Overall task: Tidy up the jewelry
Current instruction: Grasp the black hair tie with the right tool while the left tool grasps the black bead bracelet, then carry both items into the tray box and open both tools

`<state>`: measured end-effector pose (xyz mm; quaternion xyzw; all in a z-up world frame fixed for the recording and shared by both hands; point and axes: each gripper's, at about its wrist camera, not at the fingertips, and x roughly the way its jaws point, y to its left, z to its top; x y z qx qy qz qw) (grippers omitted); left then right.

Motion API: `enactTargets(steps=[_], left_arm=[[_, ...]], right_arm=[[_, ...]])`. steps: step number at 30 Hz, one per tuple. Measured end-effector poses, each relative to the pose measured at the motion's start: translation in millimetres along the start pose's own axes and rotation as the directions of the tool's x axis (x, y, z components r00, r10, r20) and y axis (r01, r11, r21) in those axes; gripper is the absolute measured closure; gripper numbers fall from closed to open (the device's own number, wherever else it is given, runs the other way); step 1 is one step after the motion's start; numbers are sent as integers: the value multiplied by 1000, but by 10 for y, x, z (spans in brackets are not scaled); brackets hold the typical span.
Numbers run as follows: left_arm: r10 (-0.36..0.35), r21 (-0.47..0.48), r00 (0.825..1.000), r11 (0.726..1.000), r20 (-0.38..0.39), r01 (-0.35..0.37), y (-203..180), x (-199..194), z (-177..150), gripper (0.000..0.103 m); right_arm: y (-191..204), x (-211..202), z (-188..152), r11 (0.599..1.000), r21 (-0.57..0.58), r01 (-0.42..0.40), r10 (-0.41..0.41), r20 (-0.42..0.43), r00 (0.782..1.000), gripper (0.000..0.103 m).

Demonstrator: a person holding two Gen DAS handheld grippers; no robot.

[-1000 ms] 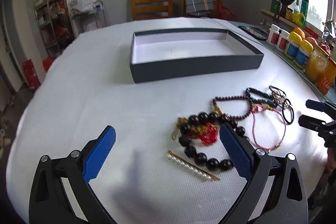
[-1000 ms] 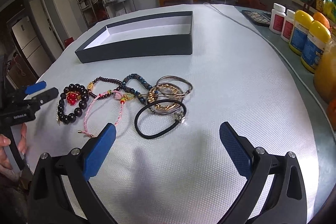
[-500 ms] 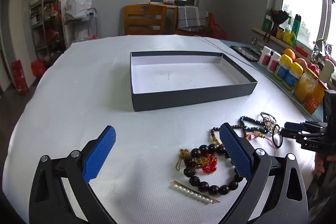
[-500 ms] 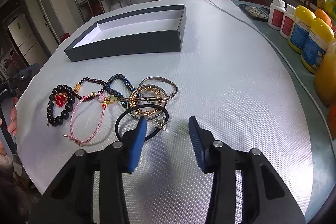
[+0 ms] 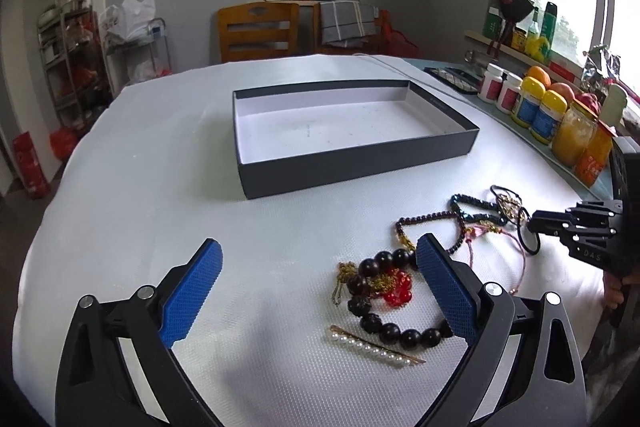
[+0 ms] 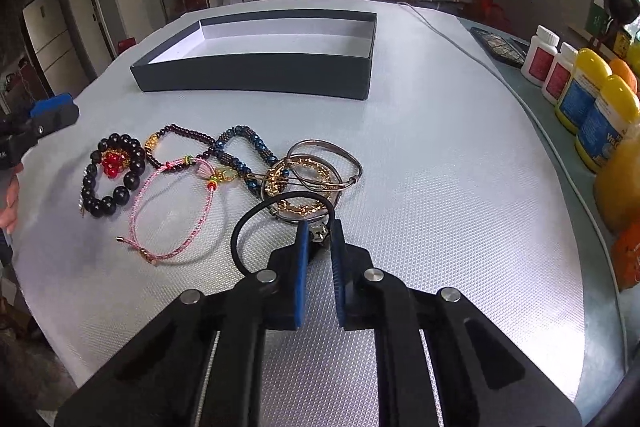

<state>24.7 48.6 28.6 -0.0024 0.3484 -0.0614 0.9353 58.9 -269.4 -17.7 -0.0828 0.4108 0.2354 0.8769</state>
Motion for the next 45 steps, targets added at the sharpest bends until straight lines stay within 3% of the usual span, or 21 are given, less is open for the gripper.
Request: enactTargets(steps=[5, 6, 7, 9, 12, 17, 18, 24, 32, 39, 45], left_arm=[[-7, 78, 999, 997, -45, 11, -149, 71, -59, 10], [-3, 80, 998, 997, -58, 8, -151, 99, -63, 20], [-7, 74, 997, 997, -81, 13, -136, 147, -64, 40], [-27, 50, 992, 998, -123, 33, -96, 228, -81, 57], [-40, 46, 989, 998, -144, 47, -83, 279, -120, 60], [-48, 78, 984, 995, -171, 62, -137, 316, -159, 79], [-60, 80, 983, 994, -176, 75, -148, 321, -156, 87], [-90, 100, 985, 989, -148, 106, -186, 191, -74, 89], [-131, 154, 991, 979, -13, 131, -354, -194, 269, 89], [-98, 214, 990, 974, 100, 74, -403, -321, 761, 89], [-39, 180, 983, 984, 182, 5, -259, -161, 1281, 89]], right_arm=[[-40, -155, 42, 999, 21, -27, 25, 60, 998, 92], [-43, -183, 51, 999, 21, -30, 29, 68, 997, 92], [-42, -204, 60, 999, 19, -31, 29, 73, 997, 92], [-44, -232, 68, 999, 21, -29, 27, 81, 996, 92], [-56, -247, 58, 999, 25, -33, 31, 83, 996, 92], [-63, -238, 63, 999, 32, -41, 38, 83, 996, 92], [-61, -236, 64, 999, 32, -41, 38, 84, 996, 92], [-102, -300, 130, 998, 36, -42, 38, 105, 994, 92], [-151, -408, 377, 998, 38, -46, 39, 166, 985, 92], [-131, -476, 962, 999, 26, -37, 29, 251, 968, 92], [-94, -271, 1572, 999, 48, -14, 1, 258, 966, 92]])
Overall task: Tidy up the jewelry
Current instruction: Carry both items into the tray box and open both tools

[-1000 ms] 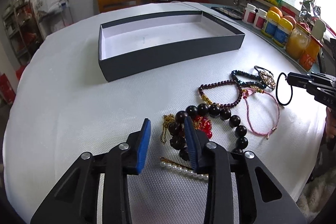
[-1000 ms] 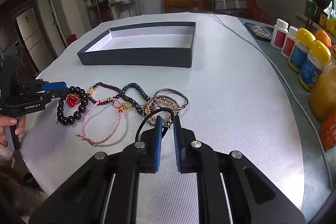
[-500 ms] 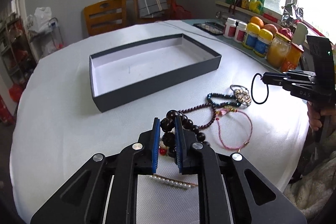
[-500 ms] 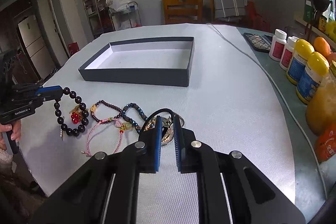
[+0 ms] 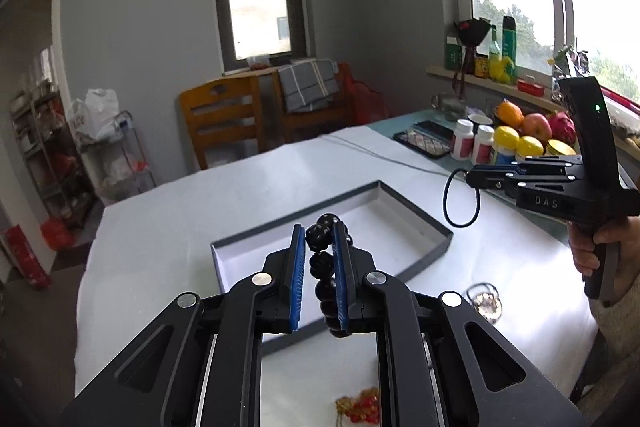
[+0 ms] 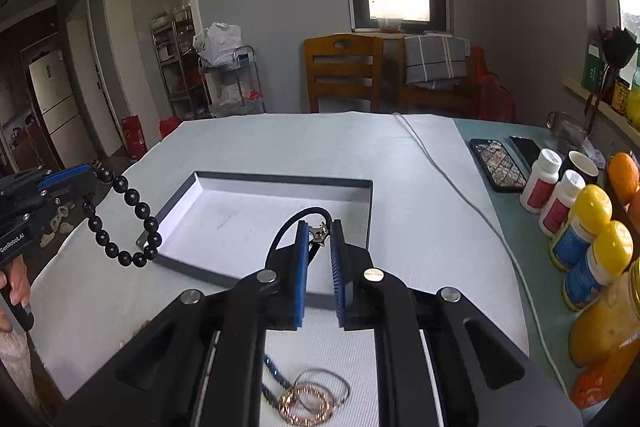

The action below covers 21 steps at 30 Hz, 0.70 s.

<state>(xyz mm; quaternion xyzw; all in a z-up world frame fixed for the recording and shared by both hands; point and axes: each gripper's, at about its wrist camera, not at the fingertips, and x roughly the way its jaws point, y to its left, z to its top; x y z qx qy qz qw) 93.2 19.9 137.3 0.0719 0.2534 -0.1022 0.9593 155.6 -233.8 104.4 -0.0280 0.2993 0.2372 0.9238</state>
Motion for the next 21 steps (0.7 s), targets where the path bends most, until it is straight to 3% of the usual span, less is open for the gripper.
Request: enactTargets(steps=[4, 8, 13, 18, 21], left_arm=[[65, -15, 998, 998, -2, -65, 136, 393, 185, 89], [68, -98, 997, 993, -36, -71, 358, 872, 233, 89], [52, -224, 994, 972, -96, -72, 604, 1352, 32, 89], [82, -278, 985, 953, -148, -122, 783, 1598, -254, 89], [100, -253, 975, 956, -199, -150, 797, 1677, -353, 89]], right_arm=[[-39, 372, 227, 998, 58, 13, -13, -12, 1000, 92], [-130, 858, 270, 991, 129, 34, -26, -65, 998, 92], [-216, 1347, 126, 987, 156, 34, -13, -132, 991, 92], [-210, 1515, -15, 992, 112, 66, -44, -185, 982, 92], [-210, 1571, -39, 992, 108, 65, -43, -201, 979, 92]])
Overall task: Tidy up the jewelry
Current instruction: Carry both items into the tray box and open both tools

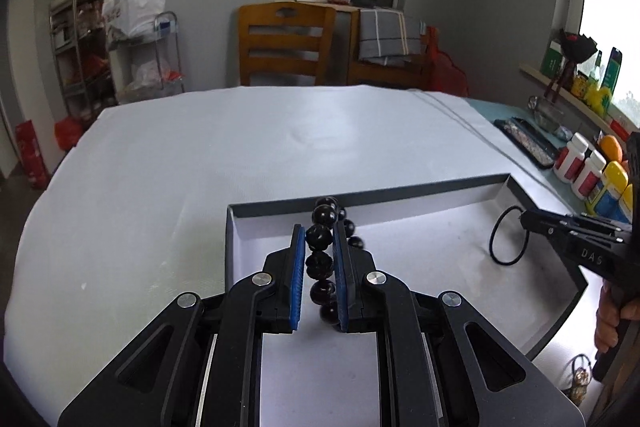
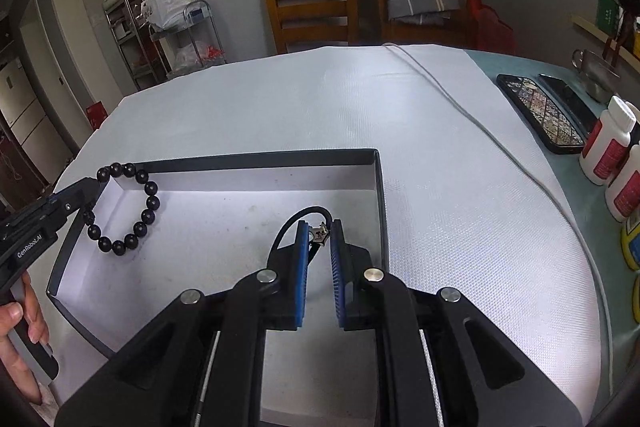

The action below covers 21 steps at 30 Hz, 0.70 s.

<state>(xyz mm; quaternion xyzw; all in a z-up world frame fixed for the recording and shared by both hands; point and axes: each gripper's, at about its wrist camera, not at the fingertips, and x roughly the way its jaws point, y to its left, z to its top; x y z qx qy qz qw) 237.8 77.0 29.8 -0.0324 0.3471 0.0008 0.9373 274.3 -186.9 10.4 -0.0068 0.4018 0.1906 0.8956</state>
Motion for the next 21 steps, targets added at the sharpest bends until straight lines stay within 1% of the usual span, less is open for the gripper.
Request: enactTargets(steps=[2, 8, 12, 21], left_arm=[[29, 22, 999, 999, -17, -28, 9, 46, -30, 89], [30, 34, 998, 999, -47, -29, 34, 137, -114, 89], [38, 32, 998, 999, -56, -36, 64, 153, -145, 89], [60, 39, 997, 998, -58, -58, 49, 184, -143, 88]], right_arm=[[9, 50, -10, 1000, -7, 1, -1, -13, 1000, 92], [91, 65, -70, 998, -52, 31, -32, -15, 999, 92], [99, 108, -86, 998, -63, 31, -33, -32, 999, 92], [116, 79, -63, 996, -86, 35, -36, -14, 999, 92]])
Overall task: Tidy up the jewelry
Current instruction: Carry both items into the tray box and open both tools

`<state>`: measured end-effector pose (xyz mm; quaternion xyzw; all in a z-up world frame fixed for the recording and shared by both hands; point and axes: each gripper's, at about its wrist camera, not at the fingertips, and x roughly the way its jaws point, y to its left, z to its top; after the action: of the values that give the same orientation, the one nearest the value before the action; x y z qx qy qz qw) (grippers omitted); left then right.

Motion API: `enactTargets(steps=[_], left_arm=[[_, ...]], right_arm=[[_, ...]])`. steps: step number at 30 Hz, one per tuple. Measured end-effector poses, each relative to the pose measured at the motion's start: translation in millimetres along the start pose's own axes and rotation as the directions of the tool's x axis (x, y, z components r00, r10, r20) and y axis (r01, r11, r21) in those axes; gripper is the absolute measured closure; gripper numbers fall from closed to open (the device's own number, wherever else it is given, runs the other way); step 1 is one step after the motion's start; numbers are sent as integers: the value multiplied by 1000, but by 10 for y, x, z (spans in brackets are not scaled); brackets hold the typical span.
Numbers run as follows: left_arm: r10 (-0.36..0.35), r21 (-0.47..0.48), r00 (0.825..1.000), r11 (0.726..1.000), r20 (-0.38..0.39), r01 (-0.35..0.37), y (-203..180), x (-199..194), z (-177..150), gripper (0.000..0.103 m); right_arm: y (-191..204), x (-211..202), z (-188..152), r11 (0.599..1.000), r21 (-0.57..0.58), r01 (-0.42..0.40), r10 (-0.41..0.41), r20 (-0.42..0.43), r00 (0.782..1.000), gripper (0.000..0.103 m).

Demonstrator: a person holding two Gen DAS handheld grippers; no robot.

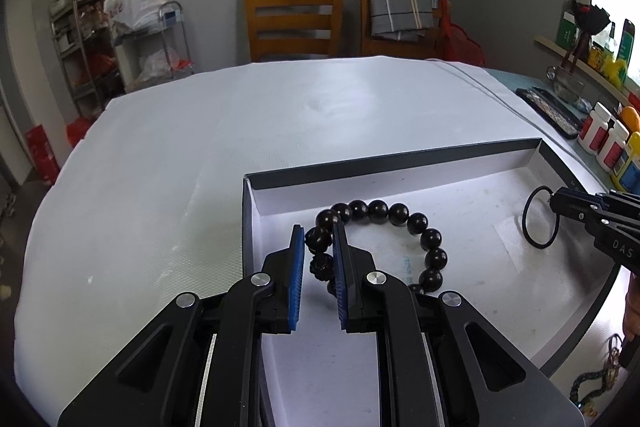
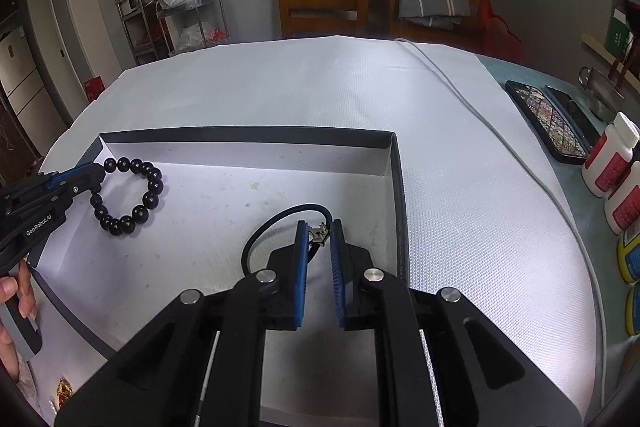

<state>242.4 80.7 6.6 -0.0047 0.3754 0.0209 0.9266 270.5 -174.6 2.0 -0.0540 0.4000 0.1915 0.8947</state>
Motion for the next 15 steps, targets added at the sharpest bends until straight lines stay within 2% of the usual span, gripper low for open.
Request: enactTargets(steps=[5, 8, 10, 11, 14, 15], left_arm=[[5, 0, 1000, 1000, 1, -5, -7, 5, -6, 88], [7, -2, 1000, 1000, 9, -6, -3, -9, -10, 78], [8, -4, 1000, 1000, 21, -8, 5, -35, -9, 69], [8, -4, 1000, 1000, 26, -8, 4, -46, -10, 68], [6, -4, 999, 1000, 33, -6, 5, -73, -2, 62], [7, -4, 999, 1000, 35, -7, 6, -83, -1, 60]], right_arm=[[-8, 5, 6, 1000, 0, 1, -1, 7, 1000, 92], [-1, -16, 7, 1000, 3, -5, 5, 15, 1000, 90], [-12, -46, 12, 1000, 14, -16, 15, 25, 1000, 82], [-19, -63, 19, 1000, 19, -18, 18, 32, 999, 74], [-54, -118, 42, 999, 41, -31, 29, 50, 998, 63], [-66, -134, 47, 998, 48, -37, 35, 56, 998, 55]])
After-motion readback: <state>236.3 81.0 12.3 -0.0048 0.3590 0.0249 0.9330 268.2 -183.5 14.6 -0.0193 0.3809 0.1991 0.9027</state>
